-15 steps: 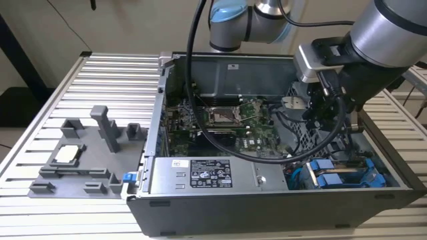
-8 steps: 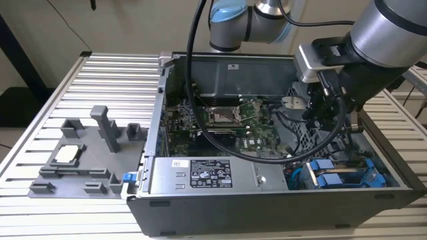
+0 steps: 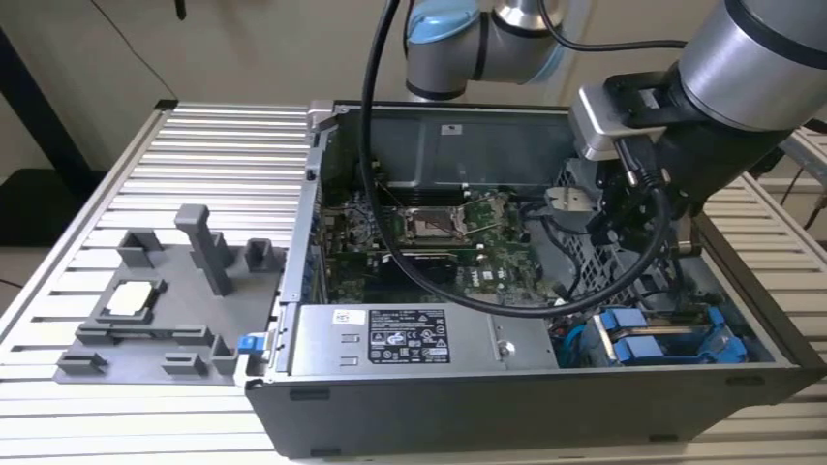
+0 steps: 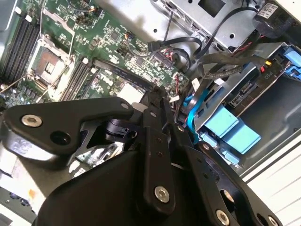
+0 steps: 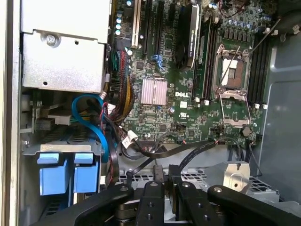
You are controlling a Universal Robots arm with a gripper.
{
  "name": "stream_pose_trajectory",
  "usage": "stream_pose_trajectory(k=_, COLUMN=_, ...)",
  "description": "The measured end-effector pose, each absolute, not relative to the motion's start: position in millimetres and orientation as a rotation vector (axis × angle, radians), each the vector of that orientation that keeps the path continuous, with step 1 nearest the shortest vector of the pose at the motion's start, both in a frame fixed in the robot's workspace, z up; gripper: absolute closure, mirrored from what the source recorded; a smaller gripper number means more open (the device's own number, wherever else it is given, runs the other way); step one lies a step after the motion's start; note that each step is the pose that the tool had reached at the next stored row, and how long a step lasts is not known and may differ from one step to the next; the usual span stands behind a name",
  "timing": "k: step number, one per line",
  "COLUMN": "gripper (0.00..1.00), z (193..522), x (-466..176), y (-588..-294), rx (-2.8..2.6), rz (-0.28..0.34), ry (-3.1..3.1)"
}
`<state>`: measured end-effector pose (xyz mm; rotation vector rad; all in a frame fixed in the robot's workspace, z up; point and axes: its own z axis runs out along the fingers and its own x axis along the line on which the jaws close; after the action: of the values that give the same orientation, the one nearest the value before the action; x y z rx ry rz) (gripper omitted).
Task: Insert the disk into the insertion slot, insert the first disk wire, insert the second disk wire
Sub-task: 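Insert the second disk wire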
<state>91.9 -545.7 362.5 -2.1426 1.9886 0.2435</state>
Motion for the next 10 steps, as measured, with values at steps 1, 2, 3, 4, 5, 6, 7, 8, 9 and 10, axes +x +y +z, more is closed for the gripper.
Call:
stream_pose_trajectory(k=1, gripper=0.84, z=362.5, x=91.9, y=-545.7, rx=-2.142, rz=0.244, ry=1.989)
stream_pose_trajectory(k=2, gripper=0.84, z=362.5, x=91.9, y=-545.7, rx=-2.143, rz=0.244, ry=1.988)
stream_pose_trajectory(k=3, gripper=0.84, z=362.5, x=91.9, y=-545.7, rx=-2.142, rz=0.244, ry=1.988)
stream_pose_trajectory(k=4, gripper=0.84, z=362.5, x=91.9, y=-545.7, rx=-2.142, rz=0.244, ry=1.988)
stream_pose_trajectory(k=5, gripper=0.84, z=362.4, x=91.9, y=-545.7, rx=-2.143, rz=0.243, ry=1.989)
stream_pose_trajectory(k=6, gripper=0.84, z=362.3, x=91.9, y=-545.7, rx=-2.146, rz=0.238, ry=1.992)
stream_pose_trajectory(k=7, gripper=0.84, z=362.2, x=92.0, y=-545.7, rx=-2.154, rz=0.226, ry=1.998)
stream_pose_trajectory(k=8, gripper=0.84, z=362.3, x=92.0, y=-545.7, rx=-2.164, rz=0.210, ry=2.008)
stream_pose_trajectory(k=9, gripper=0.84, z=362.3, x=91.9, y=-545.7, rx=-2.174, rz=0.193, ry=2.017)
stream_pose_trajectory(k=10, gripper=0.84, z=362.2, x=91.9, y=-545.7, rx=-2.184, rz=0.177, ry=2.026)
